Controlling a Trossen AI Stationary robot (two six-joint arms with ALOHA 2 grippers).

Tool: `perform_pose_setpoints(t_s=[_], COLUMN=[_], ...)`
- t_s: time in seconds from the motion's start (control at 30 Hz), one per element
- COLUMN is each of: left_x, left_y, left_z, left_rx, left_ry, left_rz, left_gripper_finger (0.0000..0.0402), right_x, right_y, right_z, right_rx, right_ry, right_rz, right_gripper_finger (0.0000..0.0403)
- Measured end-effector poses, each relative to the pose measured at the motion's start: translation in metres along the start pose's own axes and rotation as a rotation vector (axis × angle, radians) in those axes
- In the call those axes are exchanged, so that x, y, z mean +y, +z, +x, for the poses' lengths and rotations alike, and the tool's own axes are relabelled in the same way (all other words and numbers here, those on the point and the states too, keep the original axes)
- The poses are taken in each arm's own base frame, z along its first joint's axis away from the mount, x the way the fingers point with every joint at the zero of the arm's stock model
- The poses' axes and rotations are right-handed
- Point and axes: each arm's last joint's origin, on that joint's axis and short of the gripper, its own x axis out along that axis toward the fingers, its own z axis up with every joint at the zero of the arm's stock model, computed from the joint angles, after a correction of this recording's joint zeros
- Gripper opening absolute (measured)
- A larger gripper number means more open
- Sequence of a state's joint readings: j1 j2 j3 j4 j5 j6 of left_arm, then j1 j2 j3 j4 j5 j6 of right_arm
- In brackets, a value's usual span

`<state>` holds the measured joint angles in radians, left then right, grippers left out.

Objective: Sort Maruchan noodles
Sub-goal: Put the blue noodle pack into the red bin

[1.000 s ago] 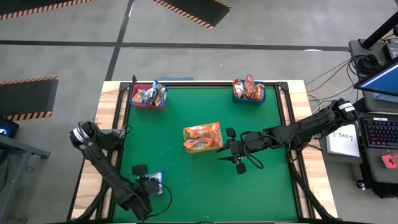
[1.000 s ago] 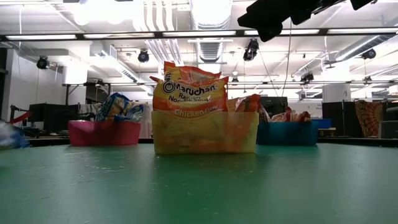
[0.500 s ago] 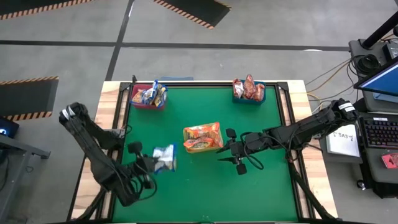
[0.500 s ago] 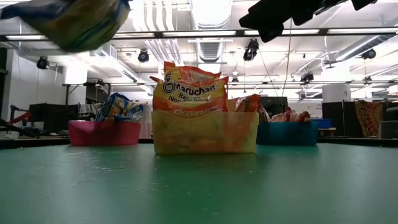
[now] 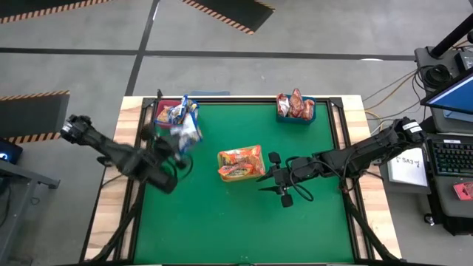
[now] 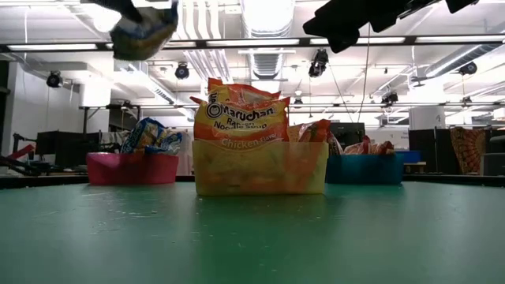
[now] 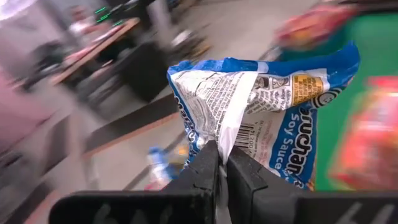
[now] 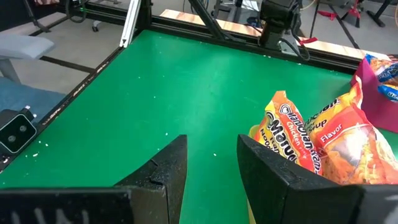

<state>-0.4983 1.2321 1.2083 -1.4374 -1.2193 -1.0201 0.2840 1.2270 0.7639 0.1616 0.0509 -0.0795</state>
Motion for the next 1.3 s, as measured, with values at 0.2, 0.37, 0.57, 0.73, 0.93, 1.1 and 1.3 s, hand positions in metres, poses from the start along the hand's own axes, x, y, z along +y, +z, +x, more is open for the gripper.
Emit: perform_pose_setpoints(t_s=[0.2,0.37,0.57,0.73,0.93,1.1,1.3], left_x=[0.039,0.077,0.108,0.135,0.183,0.211,0.211], left_y=[0.010,0.009,0.007,0.010,-0.008,-0.032,-0.052], left_z=[0.049,0.087,0.126,0.158,0.183,0.197,0.218], left_rx=[0.143,0.320,0.531,0.557,0.581,0.653,0.738], left_ry=[0.260,0.476,0.453,0.112,-0.045,-0.114,-0.168], left_rz=[0.004,0.029,0.038,-0.122,-0.328,-0.483,-0.507], left_gripper_finger=[0.0000,0.0000,0.0000,0.0000,0.0000,0.0000,0.0000], right_x=[0.000,0.000,0.000,0.000,0.000,0.000,0.000], right_y=[0.000,0.000,0.000,0.000,0.000,0.000,0.001], right_z=[0.000,0.000,0.000,0.000,0.000,0.000,0.000], right_rx=[0.000,-0.001,0.000,0.000,-0.001,0.000,-0.005], right_ry=[0.000,0.000,0.000,0.000,0.000,-0.001,-0.002], right_rz=[-0.011,-0.011,-0.011,-0.011,-0.017,-0.029,-0.046], right_gripper_finger=[0.0130,0.0130,0.0130,0.0130,0.0130,0.0130,0.0130])
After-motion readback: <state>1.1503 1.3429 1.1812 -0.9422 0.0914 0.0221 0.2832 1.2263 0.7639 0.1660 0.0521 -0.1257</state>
